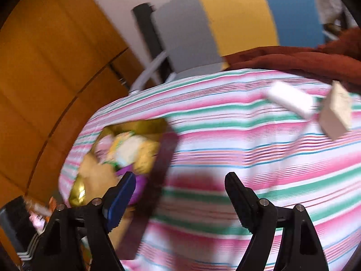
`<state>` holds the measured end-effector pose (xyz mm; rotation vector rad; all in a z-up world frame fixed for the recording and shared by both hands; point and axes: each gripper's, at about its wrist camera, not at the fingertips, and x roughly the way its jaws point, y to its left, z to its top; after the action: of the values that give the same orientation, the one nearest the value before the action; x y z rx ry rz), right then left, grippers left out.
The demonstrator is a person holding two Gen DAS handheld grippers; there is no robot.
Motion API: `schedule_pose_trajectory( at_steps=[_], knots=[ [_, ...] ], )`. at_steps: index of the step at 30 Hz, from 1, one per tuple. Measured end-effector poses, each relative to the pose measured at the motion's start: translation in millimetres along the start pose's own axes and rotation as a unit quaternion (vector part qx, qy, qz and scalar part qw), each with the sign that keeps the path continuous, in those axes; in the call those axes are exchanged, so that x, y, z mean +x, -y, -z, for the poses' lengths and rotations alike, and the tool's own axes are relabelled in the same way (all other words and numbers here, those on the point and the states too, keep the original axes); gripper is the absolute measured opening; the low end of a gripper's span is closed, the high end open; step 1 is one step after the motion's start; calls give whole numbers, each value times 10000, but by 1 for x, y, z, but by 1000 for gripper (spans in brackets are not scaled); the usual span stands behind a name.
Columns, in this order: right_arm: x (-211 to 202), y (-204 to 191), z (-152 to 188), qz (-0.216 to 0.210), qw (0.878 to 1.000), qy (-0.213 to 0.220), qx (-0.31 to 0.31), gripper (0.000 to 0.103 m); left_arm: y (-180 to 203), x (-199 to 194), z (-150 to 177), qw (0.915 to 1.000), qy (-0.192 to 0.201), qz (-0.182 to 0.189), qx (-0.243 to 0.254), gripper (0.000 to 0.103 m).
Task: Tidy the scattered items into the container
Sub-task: 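Move both tools back toward the cream box and white block, then grasp the cream box with the right tool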
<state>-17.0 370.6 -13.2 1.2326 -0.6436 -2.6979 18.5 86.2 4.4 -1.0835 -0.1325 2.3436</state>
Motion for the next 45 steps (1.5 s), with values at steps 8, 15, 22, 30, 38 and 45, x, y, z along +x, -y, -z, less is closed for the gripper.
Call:
schedule_pose_trajectory(
  at_steps=[8, 15, 22, 30, 38, 45],
  knots=[
    [-35, 120, -35, 1465, 9814, 662, 1049, 92, 39, 16, 0, 9989, -223, 164, 390, 54],
    [-25, 180, -66, 1828, 9676, 699, 1593, 93, 67, 24, 1, 9968, -337, 298, 663, 54],
    [1, 193, -82, 1812, 9665, 547, 1731, 92, 73, 29, 3, 9956, -452, 282, 774, 54],
    [13, 206, -75, 1772, 9720, 206, 1531, 60, 79, 41, -2, 9949, -514, 347, 791, 54],
    [-17, 210, -52, 1953, 9754, -95, 1020, 51, 113, 82, -27, 9928, -662, 657, 746, 55],
    [-39, 234, -37, 1646, 9722, 282, 1639, 51, 159, 151, -70, 9910, -993, 787, 439, 61]
  ],
)
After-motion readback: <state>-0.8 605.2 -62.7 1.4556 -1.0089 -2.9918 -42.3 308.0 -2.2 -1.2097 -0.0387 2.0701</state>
